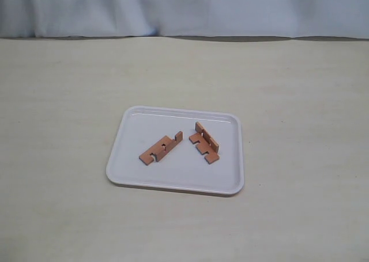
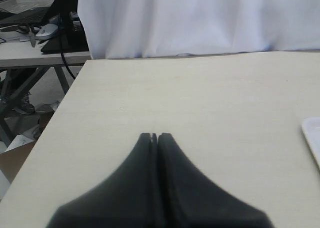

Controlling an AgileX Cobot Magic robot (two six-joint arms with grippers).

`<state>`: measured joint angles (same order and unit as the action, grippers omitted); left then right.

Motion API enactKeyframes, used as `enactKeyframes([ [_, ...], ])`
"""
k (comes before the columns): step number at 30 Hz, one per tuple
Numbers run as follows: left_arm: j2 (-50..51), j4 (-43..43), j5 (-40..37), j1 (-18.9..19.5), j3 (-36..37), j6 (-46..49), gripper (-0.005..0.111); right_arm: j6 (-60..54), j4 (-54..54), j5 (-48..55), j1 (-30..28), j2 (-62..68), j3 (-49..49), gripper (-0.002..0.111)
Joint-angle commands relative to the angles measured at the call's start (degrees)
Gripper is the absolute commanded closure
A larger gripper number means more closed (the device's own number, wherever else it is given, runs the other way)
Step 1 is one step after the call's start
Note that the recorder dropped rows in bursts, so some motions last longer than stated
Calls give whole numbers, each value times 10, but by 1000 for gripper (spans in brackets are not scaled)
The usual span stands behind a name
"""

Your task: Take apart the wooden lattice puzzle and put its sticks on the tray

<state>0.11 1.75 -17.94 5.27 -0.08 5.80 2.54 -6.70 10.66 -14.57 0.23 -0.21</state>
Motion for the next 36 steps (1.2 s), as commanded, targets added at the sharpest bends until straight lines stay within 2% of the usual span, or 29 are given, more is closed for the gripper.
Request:
enactKeyframes([
  [1,-1,-1,3,0,1,-1,107,-3,14,46,1,-2,2,104],
  [36,-1,-1,3,0,1,-1,107,-3,14,51,1,-2,2,104],
])
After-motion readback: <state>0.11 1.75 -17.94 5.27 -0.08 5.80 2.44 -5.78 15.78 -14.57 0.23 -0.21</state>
